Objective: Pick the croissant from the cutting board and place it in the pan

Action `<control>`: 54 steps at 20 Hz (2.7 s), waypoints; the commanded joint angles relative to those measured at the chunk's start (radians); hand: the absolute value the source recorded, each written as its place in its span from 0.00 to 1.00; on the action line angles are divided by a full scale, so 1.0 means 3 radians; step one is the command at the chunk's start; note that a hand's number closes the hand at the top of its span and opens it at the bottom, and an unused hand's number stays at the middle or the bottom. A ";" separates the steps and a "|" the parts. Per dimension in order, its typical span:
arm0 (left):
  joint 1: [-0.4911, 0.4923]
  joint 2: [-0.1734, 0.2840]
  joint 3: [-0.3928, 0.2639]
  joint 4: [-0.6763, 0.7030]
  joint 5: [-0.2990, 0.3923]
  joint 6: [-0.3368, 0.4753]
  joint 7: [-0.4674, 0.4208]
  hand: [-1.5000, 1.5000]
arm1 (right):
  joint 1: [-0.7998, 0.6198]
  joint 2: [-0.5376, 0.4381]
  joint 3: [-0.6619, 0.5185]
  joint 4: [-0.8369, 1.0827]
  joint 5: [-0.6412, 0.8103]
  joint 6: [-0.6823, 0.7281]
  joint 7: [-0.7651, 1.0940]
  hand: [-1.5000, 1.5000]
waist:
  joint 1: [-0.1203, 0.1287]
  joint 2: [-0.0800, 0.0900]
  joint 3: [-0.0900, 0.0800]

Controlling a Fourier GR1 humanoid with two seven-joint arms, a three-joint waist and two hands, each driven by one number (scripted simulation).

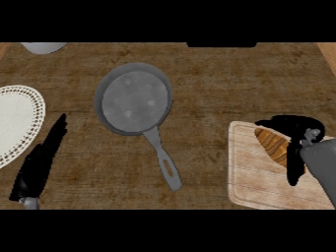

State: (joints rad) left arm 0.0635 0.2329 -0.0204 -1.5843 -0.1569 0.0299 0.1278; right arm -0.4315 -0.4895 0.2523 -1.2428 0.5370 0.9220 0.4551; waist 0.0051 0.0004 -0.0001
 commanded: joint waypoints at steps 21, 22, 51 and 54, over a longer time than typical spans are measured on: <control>-0.0160 -0.0146 -0.0050 -0.0019 -0.0109 -0.0148 0.0009 0.50 | -0.1141 0.0272 0.0042 0.1297 0.0830 -0.0994 -0.1301 1.00 | 0.0273 0.0100 0.0011; -0.0133 -0.0160 -0.0073 0.0019 -0.0172 -0.0102 -0.0069 0.50 | -0.1282 0.0238 0.0001 0.1412 0.0857 -0.1060 -0.1370 1.00 | 0.0278 0.0102 0.0009; -0.0159 -0.0193 -0.0013 0.0162 -0.0201 -0.0122 -0.0165 0.50 | -0.2982 0.1620 -0.0663 0.2873 0.0494 -0.3199 -0.2475 1.00 | 0.0234 0.0082 -0.0006; -0.0162 -0.0214 -0.0136 -0.0016 -0.0276 -0.0135 -0.0055 0.50 | -0.3104 0.1626 -0.0610 0.3075 0.0302 -0.3093 -0.2484 1.00 | 0.0311 0.0087 -0.0004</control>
State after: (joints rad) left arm 0.0261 0.1892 -0.0287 -1.5929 -0.2077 -0.0257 0.1219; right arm -1.3181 -0.0257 0.0623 -0.4033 0.6765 -0.0109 -0.2899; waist 0.0815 0.0216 -0.0011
